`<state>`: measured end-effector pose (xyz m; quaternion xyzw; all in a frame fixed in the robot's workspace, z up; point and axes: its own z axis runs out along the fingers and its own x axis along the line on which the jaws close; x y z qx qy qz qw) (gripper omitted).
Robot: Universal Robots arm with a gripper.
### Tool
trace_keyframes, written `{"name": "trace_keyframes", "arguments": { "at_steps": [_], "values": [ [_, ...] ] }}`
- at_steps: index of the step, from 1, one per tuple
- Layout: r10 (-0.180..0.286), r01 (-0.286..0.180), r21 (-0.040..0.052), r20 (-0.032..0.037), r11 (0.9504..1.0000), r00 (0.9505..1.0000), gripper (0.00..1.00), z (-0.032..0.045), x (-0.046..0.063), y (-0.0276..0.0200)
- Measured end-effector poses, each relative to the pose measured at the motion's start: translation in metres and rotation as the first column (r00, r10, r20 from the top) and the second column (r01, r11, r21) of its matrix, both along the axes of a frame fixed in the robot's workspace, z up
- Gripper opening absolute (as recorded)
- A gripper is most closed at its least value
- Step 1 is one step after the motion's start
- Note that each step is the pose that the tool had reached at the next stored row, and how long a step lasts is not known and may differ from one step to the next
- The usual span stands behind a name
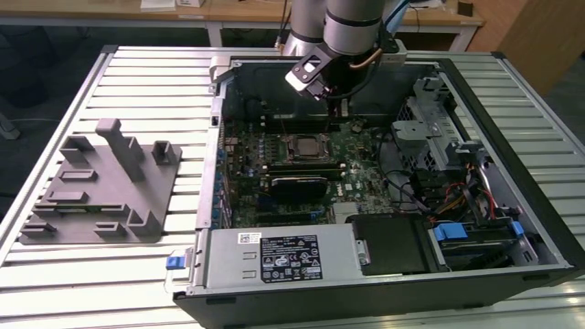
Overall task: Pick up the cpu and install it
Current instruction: 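Close the cpu cover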
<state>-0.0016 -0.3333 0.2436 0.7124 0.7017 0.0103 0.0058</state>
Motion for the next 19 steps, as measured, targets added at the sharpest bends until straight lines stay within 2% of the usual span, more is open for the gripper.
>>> {"name": "trace_keyframes", "arguments": {
  "at_steps": [1, 2, 4, 5, 6, 15, 19],
  "values": [
    [0.0, 0.0, 0.0003, -0.0046, 1.0, 1.0, 0.11, -0.0002, 0.0, 0.0],
    [0.0, 0.0, -0.0002, -0.0148, 1.0, 0.9999, 0.11, -0.0004, -0.0001, 0.0],
    [0.0, 0.0, -0.0015, -0.0395, 1.0, 0.9992, 0.11, -0.0009, 0.0, 0.0],
    [0.0, 0.0, -0.0019, -0.049, 1.0, 0.9988, 0.11, -0.0011, 0.0, 0.0],
    [0.0, 0.0, -0.0022, -0.0523, 1.0, 0.9986, 0.11, -0.0011, 0.0, 0.0],
    [0.0, 0.0, -0.0018, -0.0513, 1.0, 0.9987, 0.11, -0.0036, -0.0004, -0.0006],
    [0.001, -0.001, 0.0015, -0.0442, 1.0, 0.999, 0.11, -0.0067, -0.0024, -0.0021]
  ]
}}
